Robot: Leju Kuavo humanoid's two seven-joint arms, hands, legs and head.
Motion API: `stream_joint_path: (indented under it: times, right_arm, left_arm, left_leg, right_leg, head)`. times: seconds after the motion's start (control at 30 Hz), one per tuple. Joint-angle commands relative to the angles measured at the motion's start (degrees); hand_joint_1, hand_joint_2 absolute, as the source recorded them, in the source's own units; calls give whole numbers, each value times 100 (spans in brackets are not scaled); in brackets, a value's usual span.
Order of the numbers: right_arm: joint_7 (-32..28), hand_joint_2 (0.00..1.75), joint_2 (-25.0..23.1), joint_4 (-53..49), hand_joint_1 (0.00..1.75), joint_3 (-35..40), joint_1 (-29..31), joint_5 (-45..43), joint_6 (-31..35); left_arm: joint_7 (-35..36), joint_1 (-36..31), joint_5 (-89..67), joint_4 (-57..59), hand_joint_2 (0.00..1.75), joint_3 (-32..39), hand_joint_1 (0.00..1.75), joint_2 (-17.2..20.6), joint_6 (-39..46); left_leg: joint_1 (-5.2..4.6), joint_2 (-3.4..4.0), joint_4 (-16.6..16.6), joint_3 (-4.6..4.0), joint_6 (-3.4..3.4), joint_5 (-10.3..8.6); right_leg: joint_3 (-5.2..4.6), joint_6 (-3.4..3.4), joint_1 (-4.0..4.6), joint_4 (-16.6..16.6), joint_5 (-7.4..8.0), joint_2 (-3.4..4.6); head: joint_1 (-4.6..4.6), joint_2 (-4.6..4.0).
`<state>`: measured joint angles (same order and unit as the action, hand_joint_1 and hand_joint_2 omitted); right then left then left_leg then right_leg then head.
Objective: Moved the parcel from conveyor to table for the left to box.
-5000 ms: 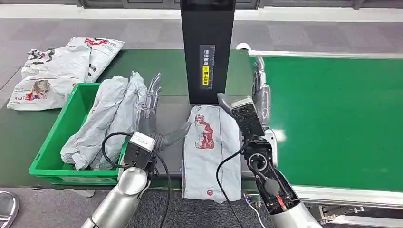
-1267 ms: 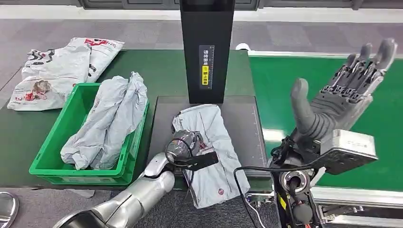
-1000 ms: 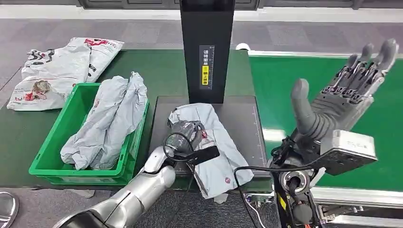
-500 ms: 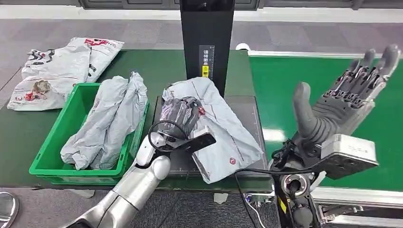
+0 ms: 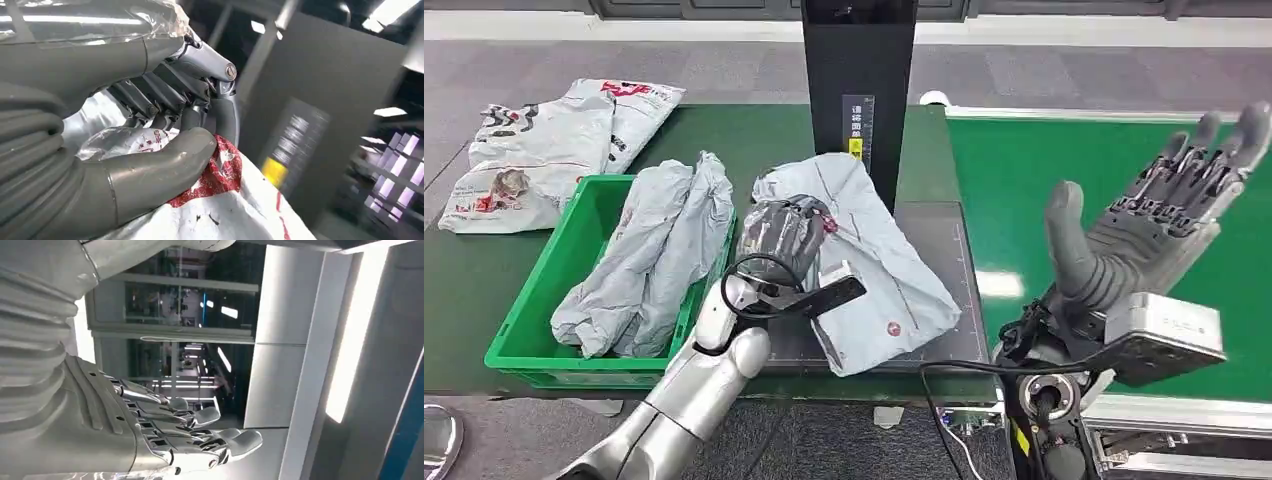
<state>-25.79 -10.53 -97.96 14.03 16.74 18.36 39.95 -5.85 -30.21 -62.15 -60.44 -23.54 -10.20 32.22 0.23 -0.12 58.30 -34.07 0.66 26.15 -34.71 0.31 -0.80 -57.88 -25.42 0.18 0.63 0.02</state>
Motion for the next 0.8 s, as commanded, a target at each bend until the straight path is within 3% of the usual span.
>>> stream_joint_path:
  times: [0.03,0.33,0.8]
  right_arm:
    - [-20,175,176,-229,0,-494,-207,35,5]
    - [-27,175,241,-198,0,-521,-263,14,5]
    - [10,175,300,-140,0,-451,-285,-10,5]
  left_arm:
    - [301,-196,-491,-350,175,1044,175,785,121]
    - [472,222,-765,-1042,175,1816,175,1129,306]
    - [673,705,-1258,-1501,175,2374,175,1113,373]
  left_leg:
    - [3,12,-5,5,2,-1]
    - [6,20,-11,14,3,0]
    - [6,11,-6,9,2,0]
  right_leg:
    - [1,-5,4,4,4,10]
    - [9,-4,5,11,5,18]
    - [8,-3,4,7,1,9]
  head:
    - [2,-2]
    - [0,-2]
    - [2,0]
